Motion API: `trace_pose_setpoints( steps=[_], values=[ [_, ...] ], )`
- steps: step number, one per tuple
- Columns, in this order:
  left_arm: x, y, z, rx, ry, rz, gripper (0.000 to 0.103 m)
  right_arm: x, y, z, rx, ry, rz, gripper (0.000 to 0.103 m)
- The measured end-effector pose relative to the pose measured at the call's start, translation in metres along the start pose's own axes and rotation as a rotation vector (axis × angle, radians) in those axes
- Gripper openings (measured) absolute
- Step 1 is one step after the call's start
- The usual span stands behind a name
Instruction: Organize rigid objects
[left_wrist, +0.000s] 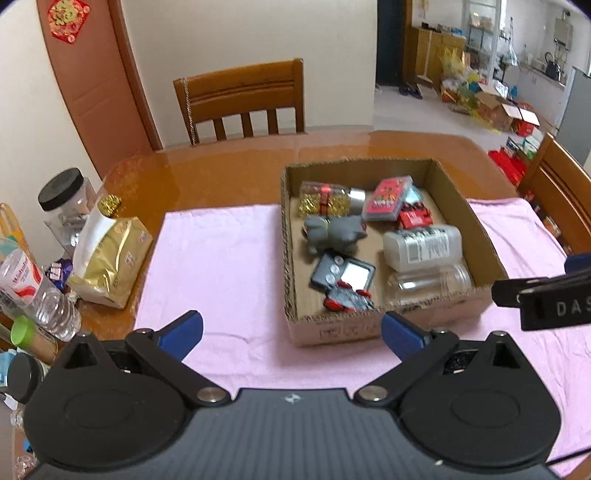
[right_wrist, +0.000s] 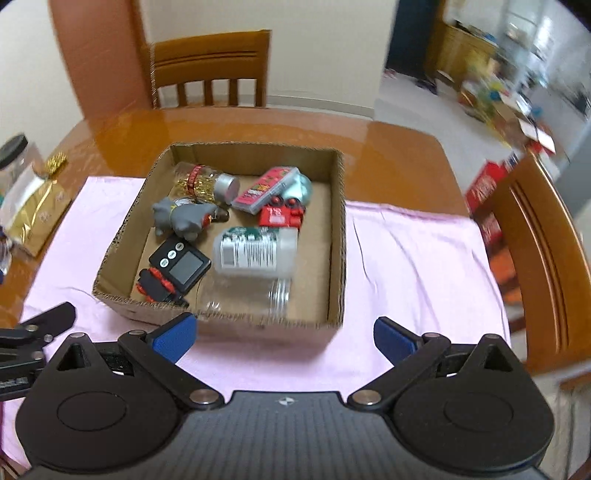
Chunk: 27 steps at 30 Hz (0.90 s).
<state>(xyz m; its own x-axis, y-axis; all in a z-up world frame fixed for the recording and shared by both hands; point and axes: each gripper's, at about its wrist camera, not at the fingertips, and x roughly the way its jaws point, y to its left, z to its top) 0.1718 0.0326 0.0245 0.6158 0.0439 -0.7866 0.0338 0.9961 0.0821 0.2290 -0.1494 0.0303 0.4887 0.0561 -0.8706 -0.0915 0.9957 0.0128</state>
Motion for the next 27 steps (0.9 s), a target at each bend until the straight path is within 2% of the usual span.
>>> trace_pose_setpoints(
  steps=[5, 10, 27],
  values=[
    [-0.011, -0.002, 0.0, 0.004, 0.014, -0.018, 0.102, -0.018, 0.0, -0.021, 0.069, -0.006, -0.012, 0.103],
    [-0.02, -0.007, 0.004, 0.027, 0.005, -0.019, 0.102, -0.032, -0.002, -0.022, 0.103, -0.043, -0.021, 0.103],
    [-0.021, -0.01, 0.009, 0.034, 0.012, -0.025, 0.102, -0.039, 0.003, -0.021, 0.099, -0.065, -0.027, 0.103]
  ],
)
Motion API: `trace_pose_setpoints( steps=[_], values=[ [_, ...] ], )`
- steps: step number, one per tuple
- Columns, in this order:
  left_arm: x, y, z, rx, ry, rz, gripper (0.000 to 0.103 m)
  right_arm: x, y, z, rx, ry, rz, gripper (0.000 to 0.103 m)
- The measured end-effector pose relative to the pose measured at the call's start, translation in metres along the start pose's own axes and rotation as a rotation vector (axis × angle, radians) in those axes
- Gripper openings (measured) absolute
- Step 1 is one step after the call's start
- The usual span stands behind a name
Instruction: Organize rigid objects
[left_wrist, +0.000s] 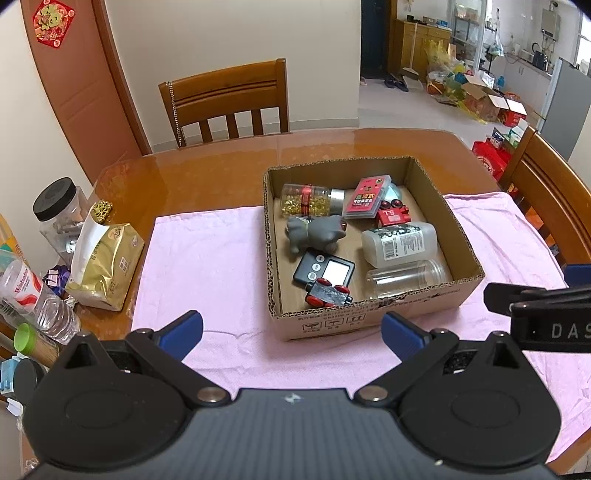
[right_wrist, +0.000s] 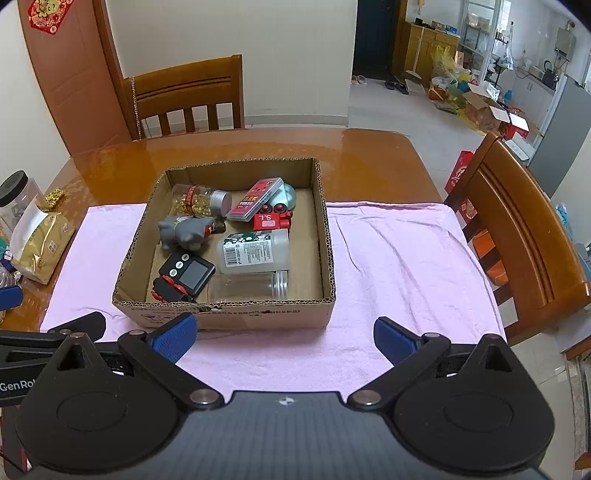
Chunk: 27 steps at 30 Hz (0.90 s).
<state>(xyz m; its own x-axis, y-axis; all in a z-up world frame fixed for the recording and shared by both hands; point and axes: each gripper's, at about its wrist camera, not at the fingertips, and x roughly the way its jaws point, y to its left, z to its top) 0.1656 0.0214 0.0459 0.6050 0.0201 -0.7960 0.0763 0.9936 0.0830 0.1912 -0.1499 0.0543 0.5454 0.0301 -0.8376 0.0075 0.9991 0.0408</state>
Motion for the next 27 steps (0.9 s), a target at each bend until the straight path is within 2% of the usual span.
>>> trace_pose_setpoints(
  steps=[27],
  values=[
    [0.0012, -0.0027, 0.0021, -0.002, 0.011, 0.013, 0.102, -0.0019, -0.0016, -0.0009, -0.022, -0.008, -0.02, 0.103]
  ],
)
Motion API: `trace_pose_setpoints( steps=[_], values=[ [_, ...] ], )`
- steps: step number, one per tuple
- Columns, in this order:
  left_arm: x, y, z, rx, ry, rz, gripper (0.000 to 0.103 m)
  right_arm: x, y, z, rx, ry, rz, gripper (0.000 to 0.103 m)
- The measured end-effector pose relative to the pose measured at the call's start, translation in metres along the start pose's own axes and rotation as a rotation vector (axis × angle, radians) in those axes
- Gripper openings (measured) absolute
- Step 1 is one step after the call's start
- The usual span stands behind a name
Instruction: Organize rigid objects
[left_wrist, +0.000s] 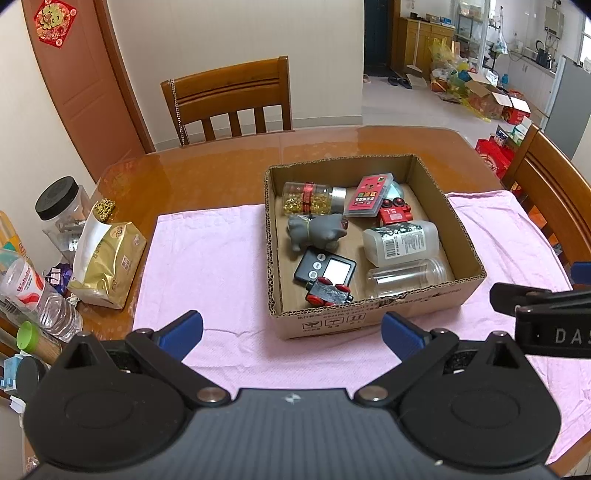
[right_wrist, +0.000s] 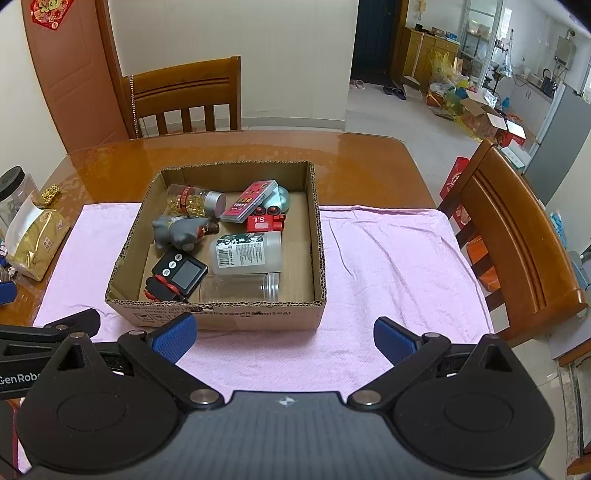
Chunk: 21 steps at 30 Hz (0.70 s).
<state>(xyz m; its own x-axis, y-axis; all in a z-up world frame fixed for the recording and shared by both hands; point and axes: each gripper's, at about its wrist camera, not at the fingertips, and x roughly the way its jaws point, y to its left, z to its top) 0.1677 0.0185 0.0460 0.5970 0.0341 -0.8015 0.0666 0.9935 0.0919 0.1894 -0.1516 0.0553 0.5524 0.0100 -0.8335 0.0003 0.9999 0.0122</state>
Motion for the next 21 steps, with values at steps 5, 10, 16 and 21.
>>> trace_pose_setpoints(
  steps=[5, 10, 16, 21],
  values=[
    [0.0005, 0.0002, 0.0001, -0.001, 0.002, 0.0, 0.102, -0.0001, 0.0006, 0.001, -0.002, -0.001, 0.001, 0.103],
    [0.0003, -0.0002, 0.0006, -0.001, 0.0, 0.001, 0.102, -0.0007, 0.0008, 0.0018, -0.008, -0.004, -0.001, 0.103],
    [-0.0005, -0.0012, 0.001, -0.002, 0.0, 0.003, 0.102, -0.0012, -0.0001, 0.0024, -0.012, -0.005, -0.001, 0.103],
    [-0.001, -0.0022, 0.0011, -0.008, 0.003, 0.002, 0.102, -0.0011, -0.0017, 0.0022, -0.013, -0.006, -0.001, 0.103]
  ],
)
